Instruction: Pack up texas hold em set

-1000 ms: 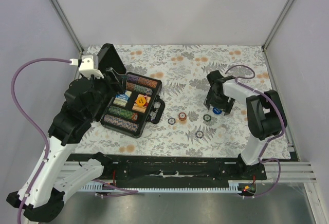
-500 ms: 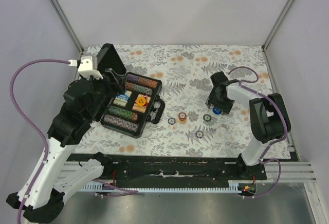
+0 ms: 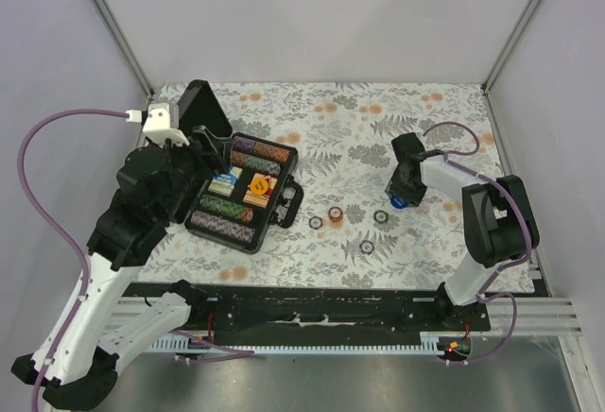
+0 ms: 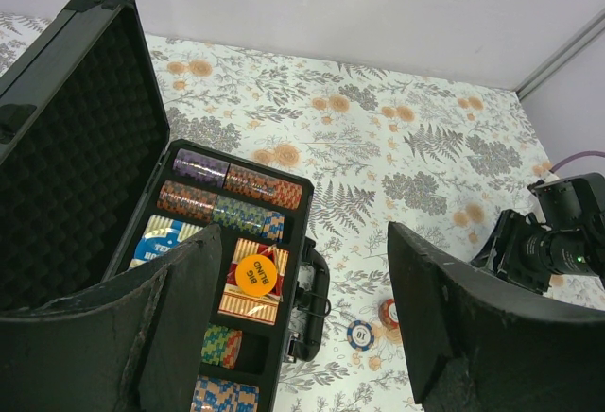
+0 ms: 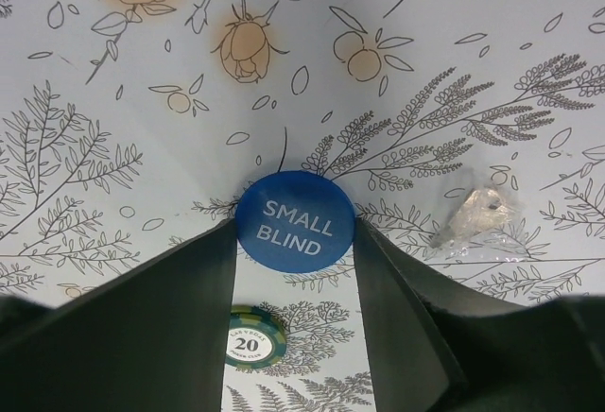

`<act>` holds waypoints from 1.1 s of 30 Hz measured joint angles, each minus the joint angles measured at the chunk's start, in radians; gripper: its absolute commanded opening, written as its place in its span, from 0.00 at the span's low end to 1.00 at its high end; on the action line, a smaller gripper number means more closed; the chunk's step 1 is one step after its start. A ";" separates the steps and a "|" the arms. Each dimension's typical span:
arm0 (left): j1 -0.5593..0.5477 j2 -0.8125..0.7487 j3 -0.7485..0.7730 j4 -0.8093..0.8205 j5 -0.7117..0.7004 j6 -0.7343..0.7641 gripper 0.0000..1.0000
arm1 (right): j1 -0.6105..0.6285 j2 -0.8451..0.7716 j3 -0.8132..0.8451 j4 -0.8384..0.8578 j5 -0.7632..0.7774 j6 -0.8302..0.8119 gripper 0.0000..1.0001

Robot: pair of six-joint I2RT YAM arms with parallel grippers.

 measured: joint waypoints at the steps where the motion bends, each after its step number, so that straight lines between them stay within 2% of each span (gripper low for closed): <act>1: 0.000 0.000 0.000 0.000 0.000 0.000 0.77 | 0.000 0.000 0.000 0.004 -0.001 -0.003 0.50; 8: 0.000 0.000 -0.002 0.000 0.000 0.000 0.77 | 0.016 0.005 0.017 0.022 -0.024 -0.013 0.50; 13: 0.000 -0.003 -0.003 0.000 -0.002 0.000 0.77 | 0.094 0.009 0.095 0.006 -0.039 -0.014 0.50; 20: 0.000 -0.017 -0.003 0.000 -0.016 0.000 0.77 | 0.255 0.045 0.303 0.006 -0.048 -0.015 0.51; 33: 0.000 -0.061 0.002 -0.012 -0.054 0.001 0.77 | 0.536 0.366 0.803 0.031 -0.100 -0.117 0.51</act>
